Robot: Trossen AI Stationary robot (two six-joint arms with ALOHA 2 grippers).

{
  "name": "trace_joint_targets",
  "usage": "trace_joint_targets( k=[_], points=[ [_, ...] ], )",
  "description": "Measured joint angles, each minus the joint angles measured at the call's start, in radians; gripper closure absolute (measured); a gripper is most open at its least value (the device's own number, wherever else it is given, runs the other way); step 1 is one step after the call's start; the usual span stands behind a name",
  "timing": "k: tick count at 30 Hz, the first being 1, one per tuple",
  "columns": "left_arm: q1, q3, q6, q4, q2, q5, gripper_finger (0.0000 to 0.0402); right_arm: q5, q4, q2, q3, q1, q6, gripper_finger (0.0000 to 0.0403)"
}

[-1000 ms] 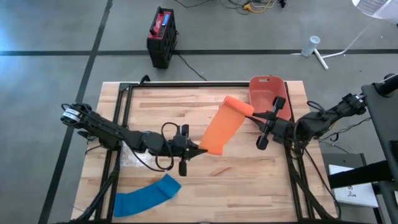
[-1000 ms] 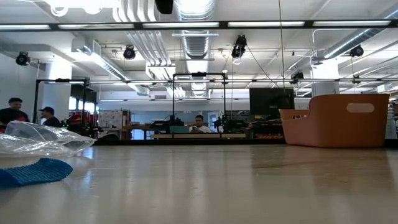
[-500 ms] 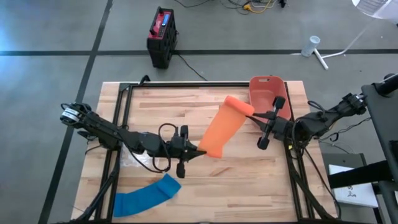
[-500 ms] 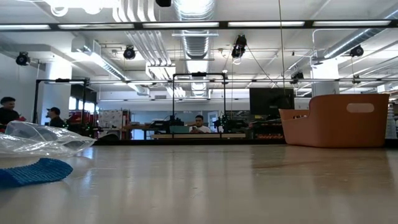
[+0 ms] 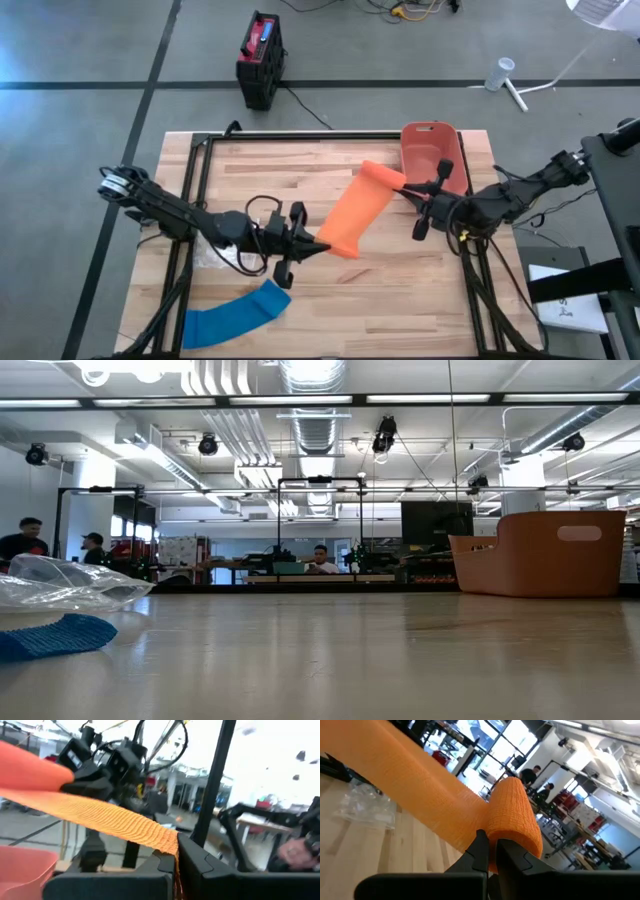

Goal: Roll bandage
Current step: Roll the orange bandage

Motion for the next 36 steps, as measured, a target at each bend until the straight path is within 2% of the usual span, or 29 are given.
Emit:
trace_joint_targets(
  k=[9,14,22,28,31,36],
  points=[
    [0.012,0.02,-0.023,0.241,0.08,0.003,0.0402,-0.018,-0.04,0.092,-0.003,-0.022,0.016,0.0394],
    [0.025,0.11,-0.024,0.179,0.114,0.037,0.0402,-0.056,-0.055,0.174,-0.003,-0.023,0.025,0.0394],
    [0.059,0.235,-0.026,-0.023,0.118,0.035,0.0402,-0.3,-0.066,0.261,-0.004,-0.022,0.129,0.0394],
    [0.069,0.24,-0.032,-0.094,0.089,-0.069,0.0401,-0.494,-0.065,0.275,-0.004,-0.019,0.236,0.0394],
    [0.069,0.226,-0.022,-0.113,0.061,-0.123,0.0401,-0.514,-0.068,0.262,-0.004,0.003,0.283,0.0394],
    [0.069,0.227,-0.025,-0.109,0.036,-0.127,0.0402,-0.473,-0.103,0.243,-0.004,0.012,0.304,0.0394]
  ],
)
